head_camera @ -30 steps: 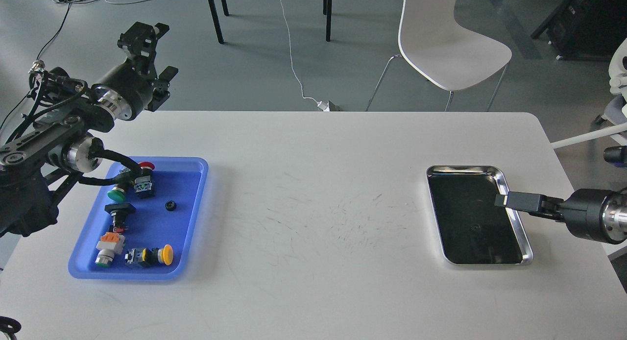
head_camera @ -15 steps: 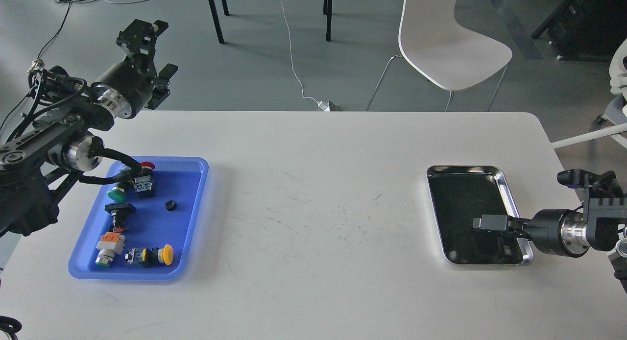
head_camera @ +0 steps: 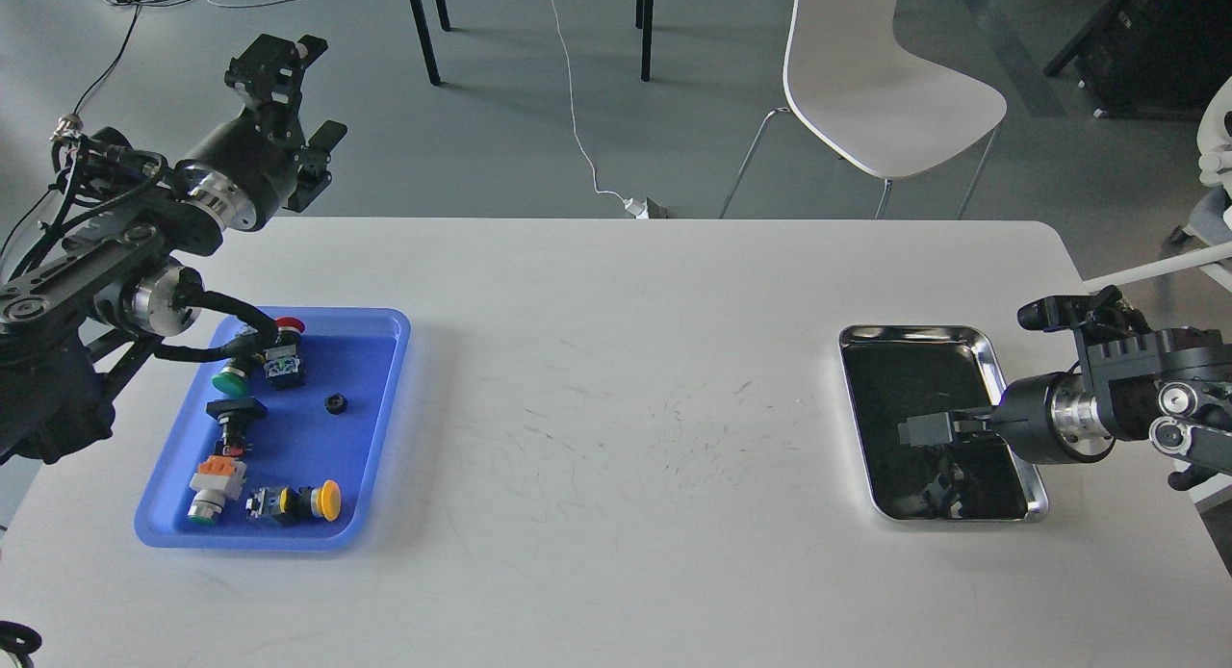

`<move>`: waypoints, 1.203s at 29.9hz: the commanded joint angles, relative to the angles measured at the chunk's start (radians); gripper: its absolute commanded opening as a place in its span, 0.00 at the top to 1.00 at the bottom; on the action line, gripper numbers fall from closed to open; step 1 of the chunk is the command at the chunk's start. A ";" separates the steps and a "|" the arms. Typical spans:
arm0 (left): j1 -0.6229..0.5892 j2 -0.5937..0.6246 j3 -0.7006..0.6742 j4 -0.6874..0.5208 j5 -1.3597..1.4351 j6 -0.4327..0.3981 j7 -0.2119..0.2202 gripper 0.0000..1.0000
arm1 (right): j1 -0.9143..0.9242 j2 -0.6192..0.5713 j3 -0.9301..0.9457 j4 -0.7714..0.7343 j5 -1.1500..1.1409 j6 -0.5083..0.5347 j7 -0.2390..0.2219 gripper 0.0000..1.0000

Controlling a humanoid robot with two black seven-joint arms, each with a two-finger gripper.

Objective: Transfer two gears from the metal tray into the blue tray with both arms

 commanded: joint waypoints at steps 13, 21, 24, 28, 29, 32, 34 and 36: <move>0.005 0.006 0.000 0.000 0.000 0.000 -0.019 0.03 | 0.013 0.091 -0.067 -0.088 0.000 0.001 0.002 0.32; 0.003 0.006 0.000 0.000 0.000 0.000 -0.020 0.02 | 0.033 0.088 -0.079 -0.081 -0.002 0.057 0.008 0.72; 0.005 0.006 0.000 0.000 0.000 0.000 -0.020 0.03 | 0.038 0.090 -0.082 -0.083 -0.002 0.058 0.009 0.87; 0.005 0.008 0.000 0.000 0.000 0.000 -0.019 0.03 | 0.040 0.090 -0.084 -0.083 -0.002 0.060 0.011 0.98; 0.003 0.008 0.000 0.000 0.000 0.000 -0.019 0.03 | 0.043 0.090 -0.084 -0.083 -0.003 0.060 0.011 0.98; 0.005 0.008 0.000 0.000 0.000 0.000 -0.019 0.03 | 0.055 0.085 -0.084 -0.081 -0.002 0.063 0.012 0.98; 0.005 0.008 0.000 0.000 0.000 0.000 -0.019 0.03 | 0.073 0.082 -0.084 -0.077 0.003 0.067 0.012 0.98; 0.005 0.006 0.000 0.000 0.000 0.000 -0.019 0.03 | 0.110 0.067 -0.082 -0.062 0.009 0.081 0.012 0.98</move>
